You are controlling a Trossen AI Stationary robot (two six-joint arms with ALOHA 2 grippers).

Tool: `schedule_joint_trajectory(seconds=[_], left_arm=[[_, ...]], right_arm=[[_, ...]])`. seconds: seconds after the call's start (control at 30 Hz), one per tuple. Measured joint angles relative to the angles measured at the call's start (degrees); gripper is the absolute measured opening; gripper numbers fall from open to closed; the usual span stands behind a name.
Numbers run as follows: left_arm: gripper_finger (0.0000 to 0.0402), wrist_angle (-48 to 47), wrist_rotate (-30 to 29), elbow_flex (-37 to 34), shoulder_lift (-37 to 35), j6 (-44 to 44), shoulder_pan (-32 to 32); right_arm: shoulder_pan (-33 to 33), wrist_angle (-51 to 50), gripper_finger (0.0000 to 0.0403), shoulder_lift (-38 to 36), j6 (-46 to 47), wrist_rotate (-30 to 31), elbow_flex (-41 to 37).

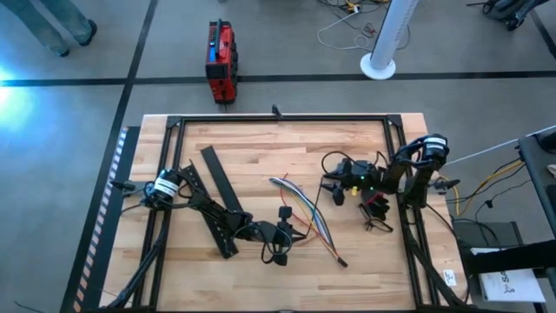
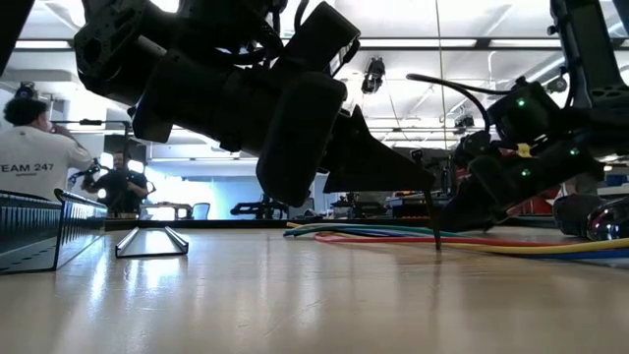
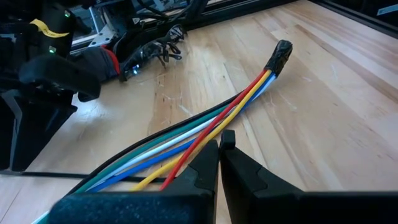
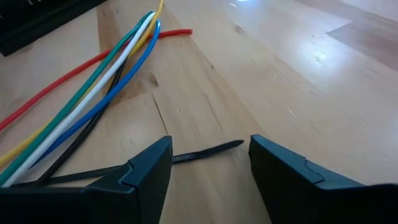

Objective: Ziptie cables
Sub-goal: Wrap the cable wires with the black zip tie

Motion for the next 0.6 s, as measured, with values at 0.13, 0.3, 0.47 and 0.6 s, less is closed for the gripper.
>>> schedule_joint_trajectory(seconds=[0.13,0.3,0.47,0.6], left_arm=[[0.0000,0.0,0.0,0.0,0.0,0.0,0.0],[0.0000,0.0,0.0,0.0,0.0,0.0,0.0],[0.0000,0.1,-0.1,0.0,0.0,0.0,0.0],[0.0000,0.3,-0.1,0.0,0.0,-0.7,0.0]], right_arm=[[0.5,-0.1,0.0199,0.7,-0.2,-1.4,1.0],[2.8,0.0,0.0199,0.8,-0.1,-1.4,0.3],[6.0,1.0,0.0199,0.7,0.6,-1.4,0.1],[7.9,3.0,0.0199,0.7,1.2,-2.3,-0.1]])
